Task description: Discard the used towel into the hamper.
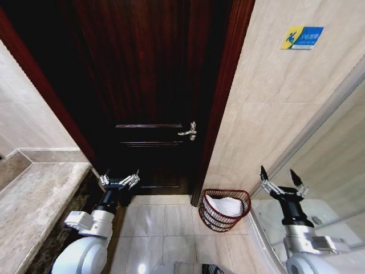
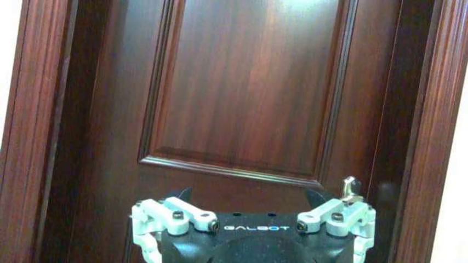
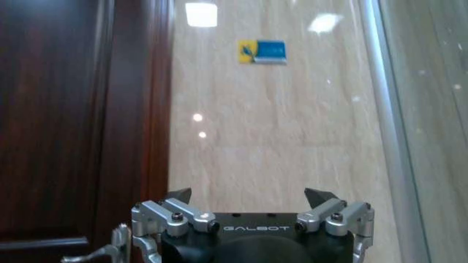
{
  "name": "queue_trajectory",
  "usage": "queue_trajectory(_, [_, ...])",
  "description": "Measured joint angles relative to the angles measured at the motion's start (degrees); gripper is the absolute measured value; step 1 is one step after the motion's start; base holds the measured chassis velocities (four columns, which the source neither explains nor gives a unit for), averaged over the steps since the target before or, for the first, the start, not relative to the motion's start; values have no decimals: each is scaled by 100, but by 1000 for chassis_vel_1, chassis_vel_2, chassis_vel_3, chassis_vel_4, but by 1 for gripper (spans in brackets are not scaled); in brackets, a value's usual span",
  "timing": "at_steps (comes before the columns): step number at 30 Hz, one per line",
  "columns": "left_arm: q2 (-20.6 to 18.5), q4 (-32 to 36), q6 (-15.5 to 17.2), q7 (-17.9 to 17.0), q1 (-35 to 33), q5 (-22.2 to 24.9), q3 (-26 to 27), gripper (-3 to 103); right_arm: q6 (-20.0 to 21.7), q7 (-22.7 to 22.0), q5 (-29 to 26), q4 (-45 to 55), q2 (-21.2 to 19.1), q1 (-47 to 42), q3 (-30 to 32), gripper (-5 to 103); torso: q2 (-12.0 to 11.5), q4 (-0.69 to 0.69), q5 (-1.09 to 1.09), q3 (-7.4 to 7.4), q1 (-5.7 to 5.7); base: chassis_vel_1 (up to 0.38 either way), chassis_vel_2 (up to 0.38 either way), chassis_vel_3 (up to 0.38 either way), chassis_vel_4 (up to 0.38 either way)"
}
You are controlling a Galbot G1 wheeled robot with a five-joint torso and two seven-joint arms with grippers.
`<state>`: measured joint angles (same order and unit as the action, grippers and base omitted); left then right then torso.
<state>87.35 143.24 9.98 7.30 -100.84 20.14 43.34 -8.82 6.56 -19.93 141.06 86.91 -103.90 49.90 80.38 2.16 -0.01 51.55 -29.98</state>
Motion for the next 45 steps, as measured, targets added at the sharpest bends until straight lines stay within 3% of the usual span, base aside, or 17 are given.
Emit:
queue_trajectory(10, [0,0,0,0,0,0,0,100,-50,92,315,274,140,-47,-289,100,-1,1,-1,0,-1,0,0,0,0])
queue_trajectory(42, [0,0,0,0,0,0,0,100,-91,137,125,227,-94,-82,-167,100,-1,0,1,0,-2,115,-120,-115,113])
queue_trajectory(45, [0,0,0,0,0,0,0,100,-132,211,201,106,-84,45,-395,100,-1,1,2,0,0,200,-207,-237,206])
